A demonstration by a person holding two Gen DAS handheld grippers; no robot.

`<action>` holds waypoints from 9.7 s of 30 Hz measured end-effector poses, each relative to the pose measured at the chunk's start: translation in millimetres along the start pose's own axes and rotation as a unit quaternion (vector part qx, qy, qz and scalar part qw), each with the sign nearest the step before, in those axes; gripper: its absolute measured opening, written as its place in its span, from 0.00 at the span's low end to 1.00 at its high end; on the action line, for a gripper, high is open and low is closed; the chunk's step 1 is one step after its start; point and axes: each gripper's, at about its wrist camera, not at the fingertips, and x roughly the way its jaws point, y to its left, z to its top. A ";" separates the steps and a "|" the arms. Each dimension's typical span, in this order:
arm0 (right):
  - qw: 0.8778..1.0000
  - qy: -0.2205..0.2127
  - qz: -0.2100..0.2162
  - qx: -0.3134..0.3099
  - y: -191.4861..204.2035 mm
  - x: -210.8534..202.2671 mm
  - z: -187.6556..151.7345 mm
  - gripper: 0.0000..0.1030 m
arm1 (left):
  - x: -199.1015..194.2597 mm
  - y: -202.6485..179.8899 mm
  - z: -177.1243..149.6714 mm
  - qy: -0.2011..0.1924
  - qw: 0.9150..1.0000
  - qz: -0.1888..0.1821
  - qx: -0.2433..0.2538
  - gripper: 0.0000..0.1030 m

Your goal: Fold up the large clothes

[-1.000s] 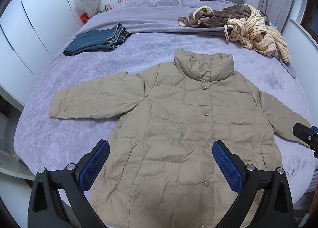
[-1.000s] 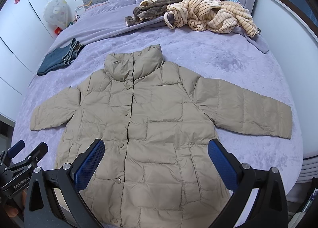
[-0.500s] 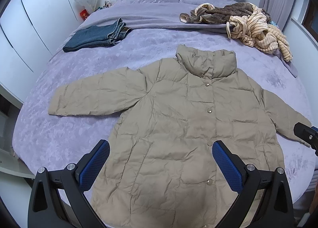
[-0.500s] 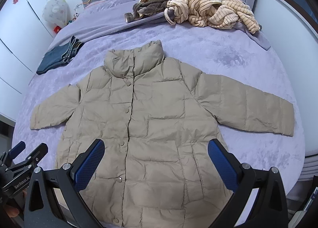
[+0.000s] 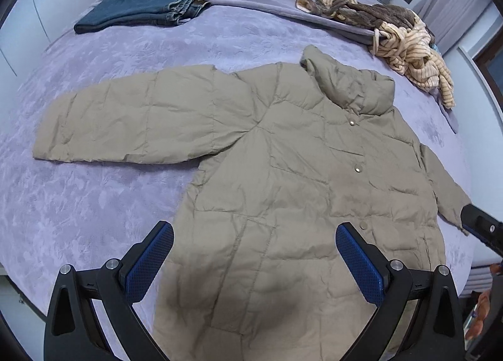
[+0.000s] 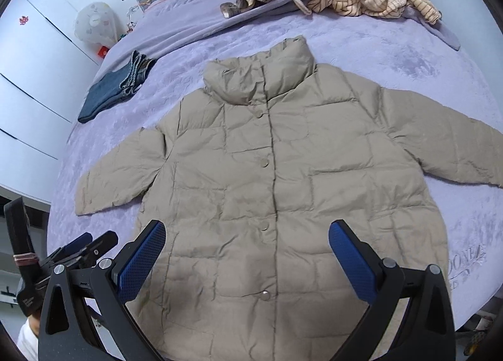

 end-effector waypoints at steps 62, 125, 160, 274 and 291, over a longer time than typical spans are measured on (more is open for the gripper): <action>0.988 0.044 0.073 0.131 -99.5 144.1 15.0 0.12 | 181.0 -159.4 41.1 -0.046 0.959 -0.012 0.280 0.09; 0.996 0.023 0.035 0.084 -126.7 149.0 56.0 0.17 | 170.4 31.7 108.6 -0.047 0.995 0.090 0.022 0.60; 0.924 -0.072 0.082 0.367 -376.5 3.7 -56.4 1.00 | 132.3 -244.0 6.1 0.026 0.982 0.036 0.183 1.00; 0.990 -0.038 -0.115 -0.077 -215.4 90.8 51.0 0.04 | 178.9 -91.5 90.9 0.008 0.991 -0.130 0.035 0.07; 0.954 -0.049 0.172 0.242 -327.2 52.2 80.6 0.71 | 193.4 -95.3 83.1 0.011 0.994 -0.101 0.038 0.07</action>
